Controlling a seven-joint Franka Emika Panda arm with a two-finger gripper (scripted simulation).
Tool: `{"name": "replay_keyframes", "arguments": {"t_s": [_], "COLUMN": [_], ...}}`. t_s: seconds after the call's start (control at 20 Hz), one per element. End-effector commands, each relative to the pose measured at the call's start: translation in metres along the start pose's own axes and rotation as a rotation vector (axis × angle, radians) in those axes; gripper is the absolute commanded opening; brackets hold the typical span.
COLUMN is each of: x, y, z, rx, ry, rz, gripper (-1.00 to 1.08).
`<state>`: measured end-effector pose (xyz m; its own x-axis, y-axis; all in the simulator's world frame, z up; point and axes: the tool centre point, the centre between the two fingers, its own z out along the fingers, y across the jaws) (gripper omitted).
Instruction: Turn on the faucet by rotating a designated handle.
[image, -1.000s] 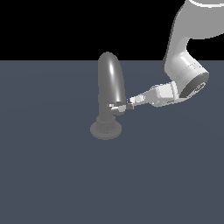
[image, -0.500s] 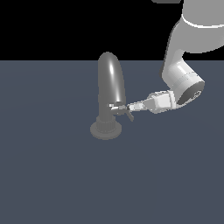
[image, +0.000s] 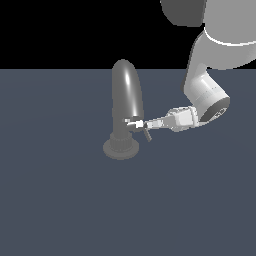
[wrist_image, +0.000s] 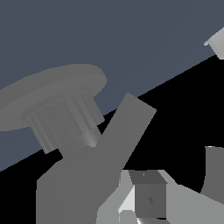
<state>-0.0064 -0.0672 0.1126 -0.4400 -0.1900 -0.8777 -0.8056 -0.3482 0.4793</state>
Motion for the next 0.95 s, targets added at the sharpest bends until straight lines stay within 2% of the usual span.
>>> {"name": "replay_keyframes", "arguments": {"t_s": [0.0,0.9], "x": [0.02,0.058], "y": [-0.015,-0.048], "z": [0.0,0.0], "rx": [0.021,0.026], "ry": [-0.002,-0.014], "rz": [0.02,0.059], "gripper": [-1.0,-1.0]}}
